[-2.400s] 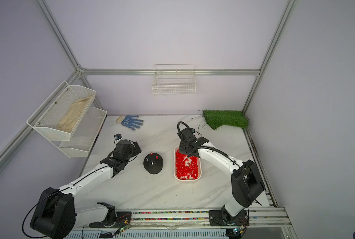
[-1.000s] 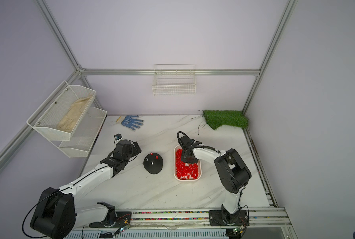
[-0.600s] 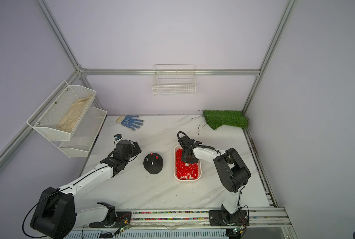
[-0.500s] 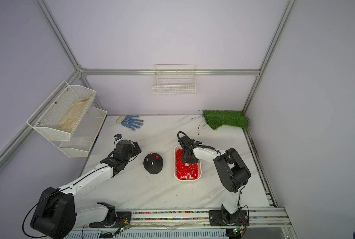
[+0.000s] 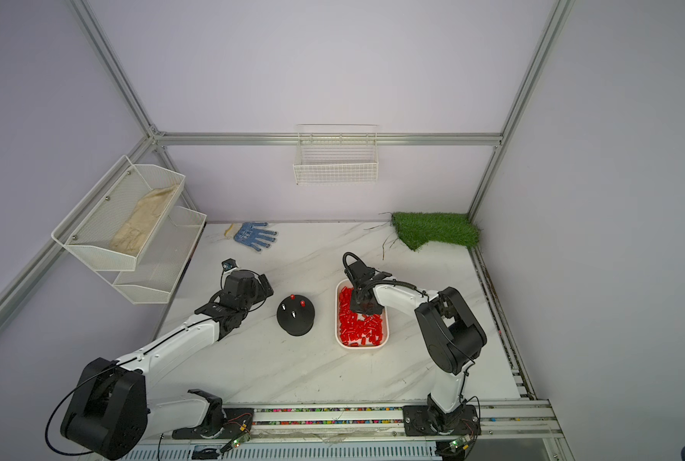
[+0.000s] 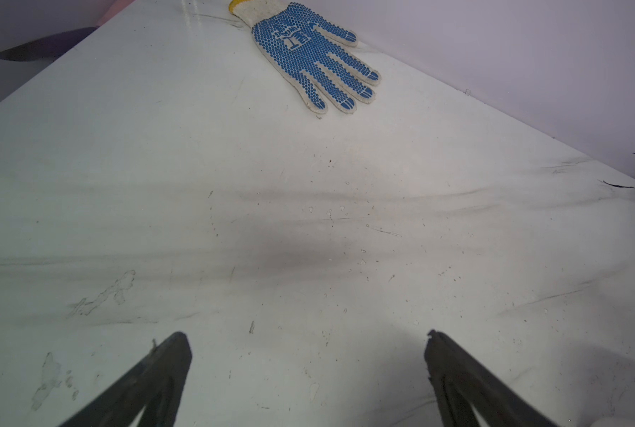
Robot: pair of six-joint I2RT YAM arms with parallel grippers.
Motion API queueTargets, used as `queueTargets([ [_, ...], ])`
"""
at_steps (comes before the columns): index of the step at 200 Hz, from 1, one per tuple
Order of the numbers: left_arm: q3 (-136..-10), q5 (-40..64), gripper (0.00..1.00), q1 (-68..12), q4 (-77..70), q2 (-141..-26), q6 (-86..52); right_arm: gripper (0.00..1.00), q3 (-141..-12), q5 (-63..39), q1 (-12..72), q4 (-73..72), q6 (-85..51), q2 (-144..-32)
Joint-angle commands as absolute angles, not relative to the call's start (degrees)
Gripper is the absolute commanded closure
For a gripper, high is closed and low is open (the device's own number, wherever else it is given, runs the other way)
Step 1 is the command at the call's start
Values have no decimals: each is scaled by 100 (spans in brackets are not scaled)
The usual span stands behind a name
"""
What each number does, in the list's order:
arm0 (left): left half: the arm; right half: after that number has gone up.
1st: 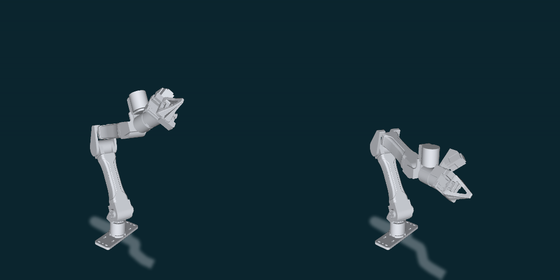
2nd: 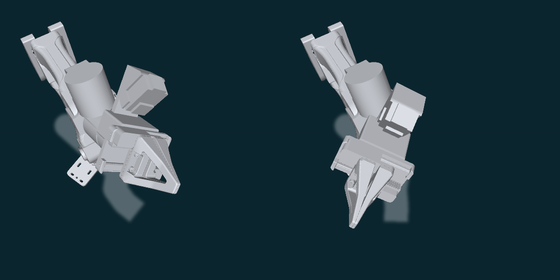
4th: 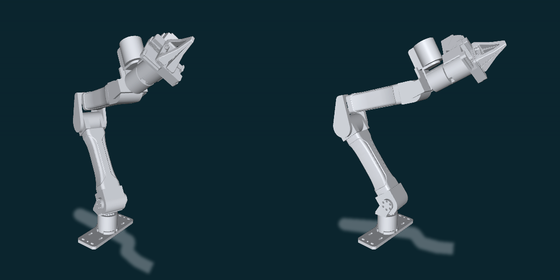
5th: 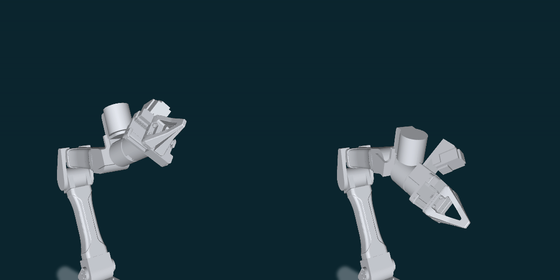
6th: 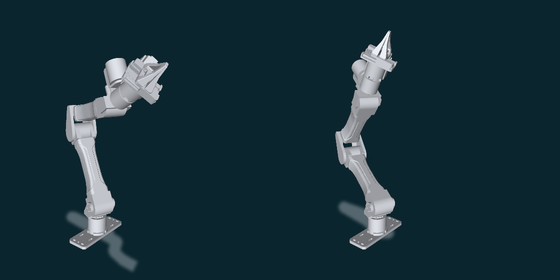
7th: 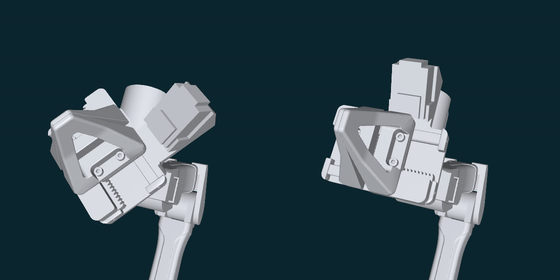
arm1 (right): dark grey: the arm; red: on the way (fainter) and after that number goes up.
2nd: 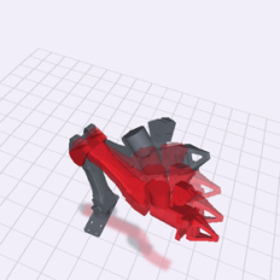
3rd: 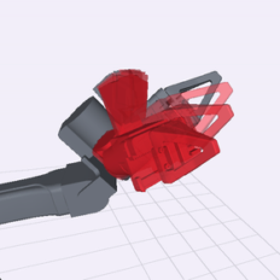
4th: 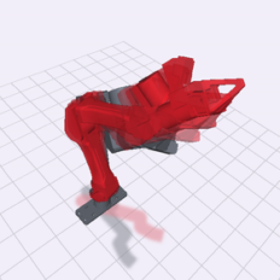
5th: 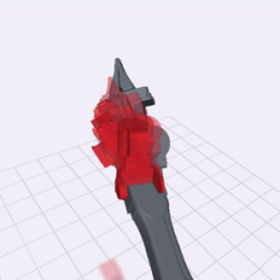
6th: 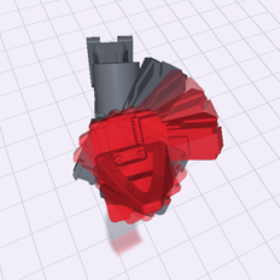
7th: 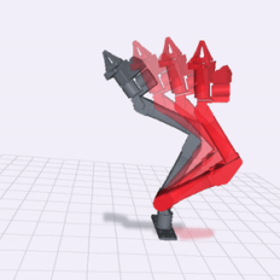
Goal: Cover the protruding screws with screw protection sleeves
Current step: Pick up the screw protection sleeve from the storage box.
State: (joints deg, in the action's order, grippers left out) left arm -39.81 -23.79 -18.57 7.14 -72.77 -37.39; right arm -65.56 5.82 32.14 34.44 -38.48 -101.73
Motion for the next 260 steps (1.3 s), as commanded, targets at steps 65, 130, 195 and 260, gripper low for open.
queueTargets([
  [65,-4162,-2294,0,-1881,510,-7260,-3749,88,-7073,-297,3190,4376,-3597,-9198],
  [130,-4132,-2218,0,-1890,441,-7252,-3788,90,-7708,-1307,3512,5008,-3253,-8948],
  [195,-4091,-2270,0,-1907,405,-7276,-3746,89,-8636,-2239,4363,5344,-3012,-9314],
  [260,-4036,-2267,0,-1938,282,-7418,-3747,89,-8723,-2835,4909,5430,-3146,-9811],
])
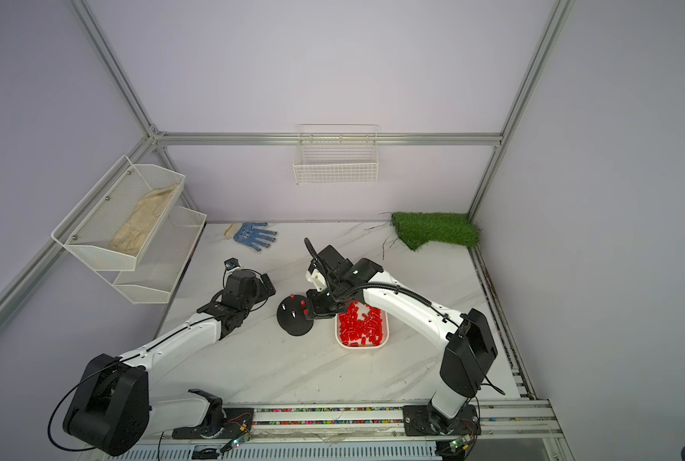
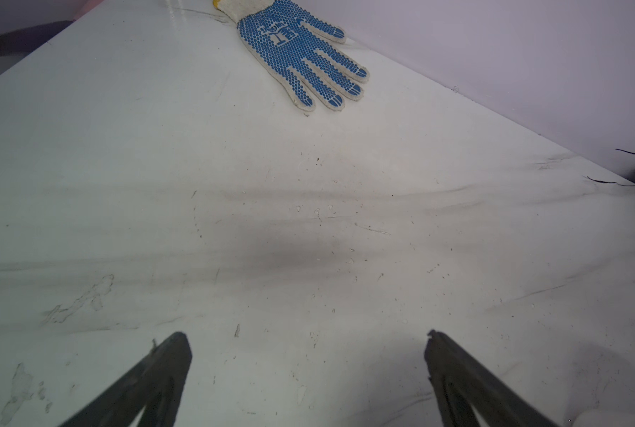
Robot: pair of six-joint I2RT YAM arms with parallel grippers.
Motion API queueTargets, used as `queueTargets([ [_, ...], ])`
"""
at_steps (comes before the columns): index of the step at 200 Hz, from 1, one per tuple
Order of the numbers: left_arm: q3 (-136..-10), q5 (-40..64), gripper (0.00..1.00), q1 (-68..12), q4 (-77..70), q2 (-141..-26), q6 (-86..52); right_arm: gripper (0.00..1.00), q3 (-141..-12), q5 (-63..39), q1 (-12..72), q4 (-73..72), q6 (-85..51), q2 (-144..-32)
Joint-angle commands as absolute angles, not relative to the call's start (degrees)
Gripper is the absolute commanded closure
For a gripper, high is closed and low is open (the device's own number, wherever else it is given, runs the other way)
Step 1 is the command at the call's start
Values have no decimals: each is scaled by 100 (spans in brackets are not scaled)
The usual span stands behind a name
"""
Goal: Cover the protruding screws with screw protection sleeves
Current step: Pick up the screw protection sleeve from the storage box, then attach the screw protection sleeve to the screw.
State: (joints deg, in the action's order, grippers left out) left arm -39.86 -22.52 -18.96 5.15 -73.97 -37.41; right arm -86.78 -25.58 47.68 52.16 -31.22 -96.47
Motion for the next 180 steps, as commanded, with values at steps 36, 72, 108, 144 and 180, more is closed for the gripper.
queueTargets([
  [36,-3990,-2291,0,-1942,210,-7376,-3759,89,-8703,-2966,5000,5194,-3186,-10064],
  [72,-3990,-2303,0,-1948,183,-7379,-3746,89,-8907,-3006,4997,5111,-3155,-10351],
  [108,-3981,-2292,0,-1950,163,-7358,-3775,89,-9145,-2987,4991,5059,-3125,-10627],
  [144,-3895,-2336,0,-1956,158,-7298,-3792,89,-9356,-2930,4984,5041,-3085,-10779],
  [180,-3838,-2360,0,-1953,136,-7263,-3810,89,-9466,-2840,4937,5077,-3103,-10880],
])
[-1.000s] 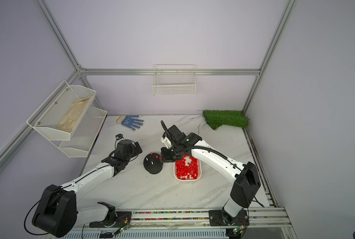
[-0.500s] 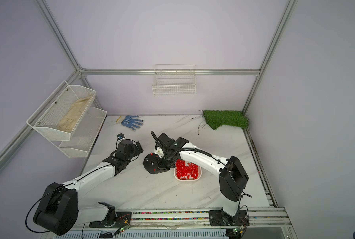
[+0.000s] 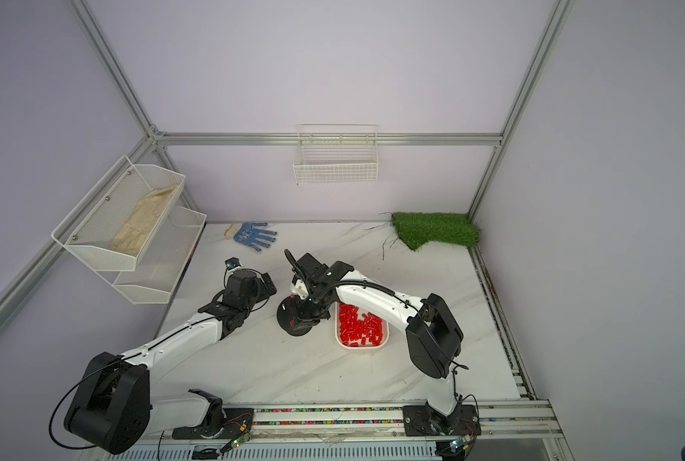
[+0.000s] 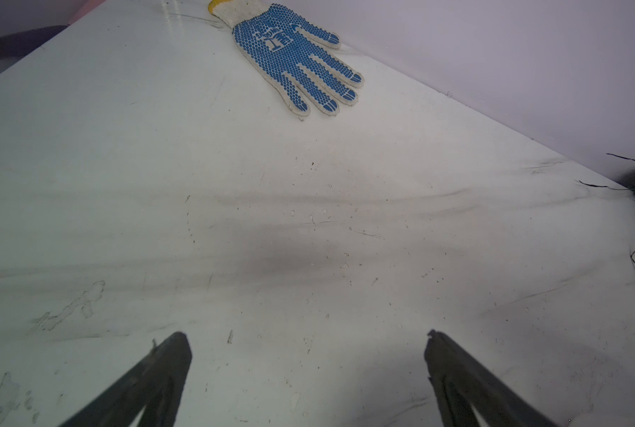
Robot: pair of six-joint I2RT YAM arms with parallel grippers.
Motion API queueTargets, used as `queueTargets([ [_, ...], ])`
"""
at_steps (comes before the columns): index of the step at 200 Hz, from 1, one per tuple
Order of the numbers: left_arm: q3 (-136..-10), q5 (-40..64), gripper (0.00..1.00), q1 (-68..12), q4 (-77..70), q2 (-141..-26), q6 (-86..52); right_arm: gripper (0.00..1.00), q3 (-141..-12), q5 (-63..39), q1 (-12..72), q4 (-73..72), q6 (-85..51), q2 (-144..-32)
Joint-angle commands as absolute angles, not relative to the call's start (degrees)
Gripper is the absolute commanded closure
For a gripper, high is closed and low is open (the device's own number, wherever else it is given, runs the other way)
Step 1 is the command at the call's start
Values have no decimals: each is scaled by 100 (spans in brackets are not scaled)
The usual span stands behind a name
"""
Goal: Cover the protruding screws with screw protection sleeves
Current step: Attach the screw protection sleeve to the screw.
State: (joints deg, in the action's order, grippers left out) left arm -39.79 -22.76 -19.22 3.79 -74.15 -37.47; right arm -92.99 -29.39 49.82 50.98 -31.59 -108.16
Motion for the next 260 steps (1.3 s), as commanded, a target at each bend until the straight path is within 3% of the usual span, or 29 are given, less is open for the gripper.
queueTargets([
  [1,-3833,-2362,0,-1953,138,-7261,-3812,89,-9466,-2839,4938,5074,-3103,-10876],
  [260,-3814,-2452,0,-1951,153,-7304,-3767,89,-9809,-2912,4676,5071,-3023,-11232],
])
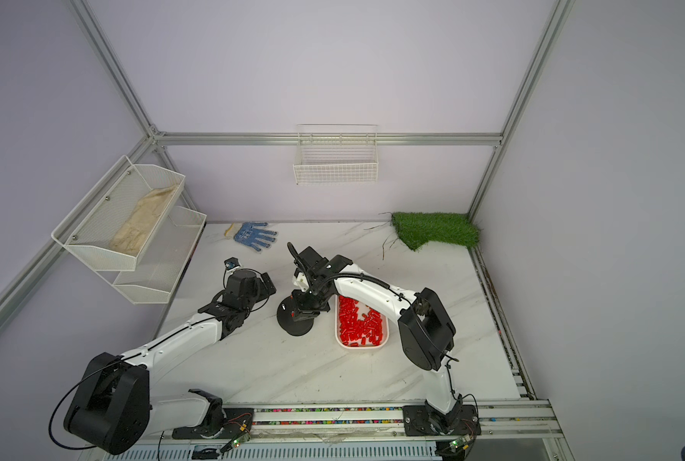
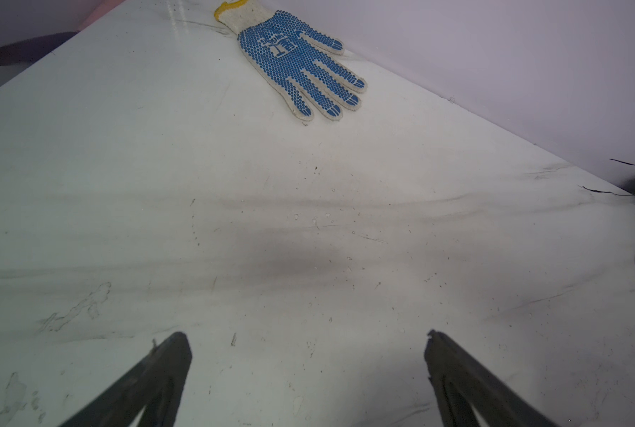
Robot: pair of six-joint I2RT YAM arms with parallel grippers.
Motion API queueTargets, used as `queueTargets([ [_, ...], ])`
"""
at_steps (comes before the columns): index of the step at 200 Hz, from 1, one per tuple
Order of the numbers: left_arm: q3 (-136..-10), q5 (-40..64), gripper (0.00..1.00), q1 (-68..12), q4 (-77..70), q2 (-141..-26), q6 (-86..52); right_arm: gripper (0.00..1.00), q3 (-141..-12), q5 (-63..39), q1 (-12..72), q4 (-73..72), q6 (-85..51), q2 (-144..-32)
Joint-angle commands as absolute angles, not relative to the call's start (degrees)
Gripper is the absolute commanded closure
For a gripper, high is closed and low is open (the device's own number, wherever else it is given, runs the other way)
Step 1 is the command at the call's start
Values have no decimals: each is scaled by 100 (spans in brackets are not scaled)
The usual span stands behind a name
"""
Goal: Cover the protruding screws with screw protection sleeves
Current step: Attach the screw protection sleeve to the screw.
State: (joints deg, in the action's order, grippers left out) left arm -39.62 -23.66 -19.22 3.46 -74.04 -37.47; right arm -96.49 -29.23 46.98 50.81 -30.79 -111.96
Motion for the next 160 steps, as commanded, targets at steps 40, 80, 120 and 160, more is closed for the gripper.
queueTargets([
  [40,-3775,-2465,0,-1951,167,-7223,-3762,89,-9787,-2897,4649,5051,-3023,-11250],
  [80,-3761,-2474,0,-1947,145,-7241,-3783,89,-9852,-2854,4647,5066,-3041,-11224],
  [120,-3736,-2456,0,-1952,127,-7263,-3820,89,-9853,-2814,4645,5056,-3057,-11215],
  [160,-3709,-2470,0,-1955,123,-7213,-3806,88,-9888,-2830,4641,5060,-3076,-11232],
])
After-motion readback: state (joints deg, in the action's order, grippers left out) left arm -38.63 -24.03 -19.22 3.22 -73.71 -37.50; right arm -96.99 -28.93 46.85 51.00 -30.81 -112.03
